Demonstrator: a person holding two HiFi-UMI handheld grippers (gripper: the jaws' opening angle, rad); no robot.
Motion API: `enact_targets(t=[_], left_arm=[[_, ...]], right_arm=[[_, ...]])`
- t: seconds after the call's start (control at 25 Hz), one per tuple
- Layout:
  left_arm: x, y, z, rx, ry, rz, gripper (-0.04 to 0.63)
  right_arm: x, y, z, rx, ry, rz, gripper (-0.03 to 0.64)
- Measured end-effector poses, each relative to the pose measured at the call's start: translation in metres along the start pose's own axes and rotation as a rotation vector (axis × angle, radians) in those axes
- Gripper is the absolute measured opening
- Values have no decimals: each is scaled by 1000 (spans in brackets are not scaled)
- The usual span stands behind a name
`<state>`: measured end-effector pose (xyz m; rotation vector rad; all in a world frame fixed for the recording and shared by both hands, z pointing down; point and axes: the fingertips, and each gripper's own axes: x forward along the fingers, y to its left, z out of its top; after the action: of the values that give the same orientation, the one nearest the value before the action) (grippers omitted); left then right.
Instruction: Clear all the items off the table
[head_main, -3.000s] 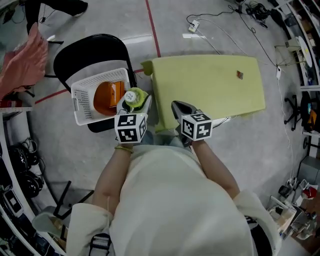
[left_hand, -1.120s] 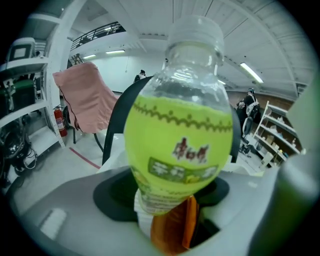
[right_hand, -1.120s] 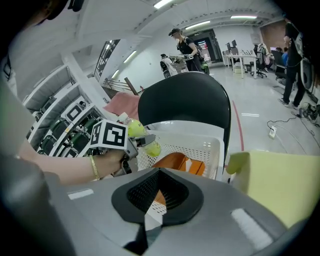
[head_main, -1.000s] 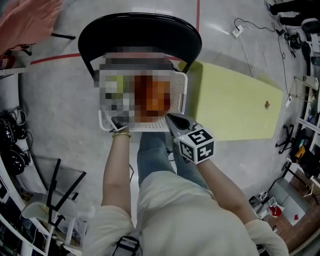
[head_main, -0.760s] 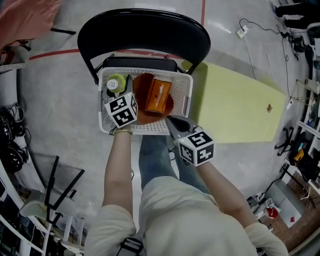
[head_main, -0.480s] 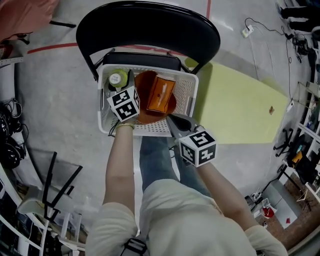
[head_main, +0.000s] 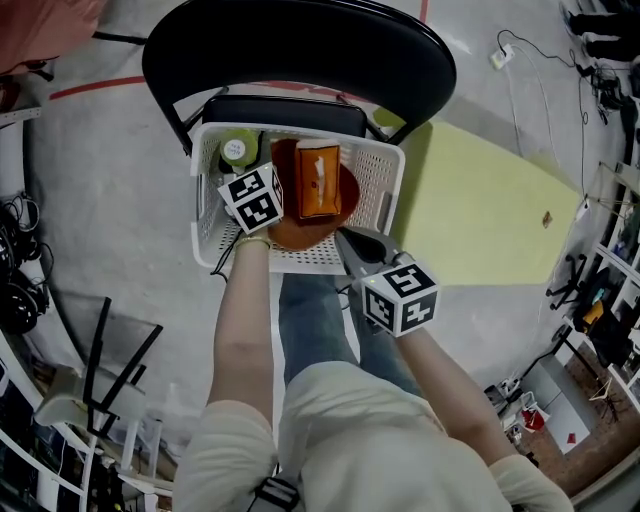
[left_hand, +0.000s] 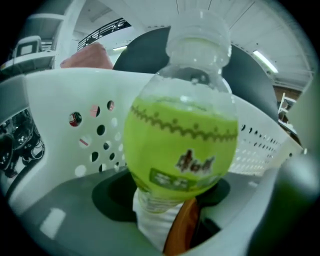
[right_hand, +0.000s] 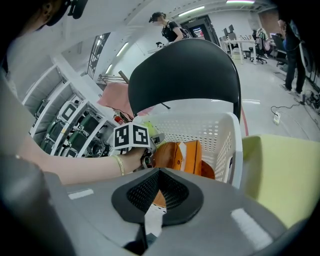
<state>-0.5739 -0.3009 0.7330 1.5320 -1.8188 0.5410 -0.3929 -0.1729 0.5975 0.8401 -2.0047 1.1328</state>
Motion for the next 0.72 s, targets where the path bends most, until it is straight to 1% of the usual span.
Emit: enact_targets(t=[0.32, 0.44, 0.56, 0.72], left_arm=[[3, -3, -7, 6, 38, -15, 328], [0, -7, -4, 16, 23, -30, 361], [-3, -7, -1, 34, 17, -26, 365], [-11, -7, 7, 30, 0, -33, 365]], right_arm=[[1, 3, 0, 8, -9, 7, -2], [2, 5, 0, 6, -10, 11, -2], [2, 7, 1, 4, -17, 17, -2], [0, 13, 2, -2, -30, 23, -2]])
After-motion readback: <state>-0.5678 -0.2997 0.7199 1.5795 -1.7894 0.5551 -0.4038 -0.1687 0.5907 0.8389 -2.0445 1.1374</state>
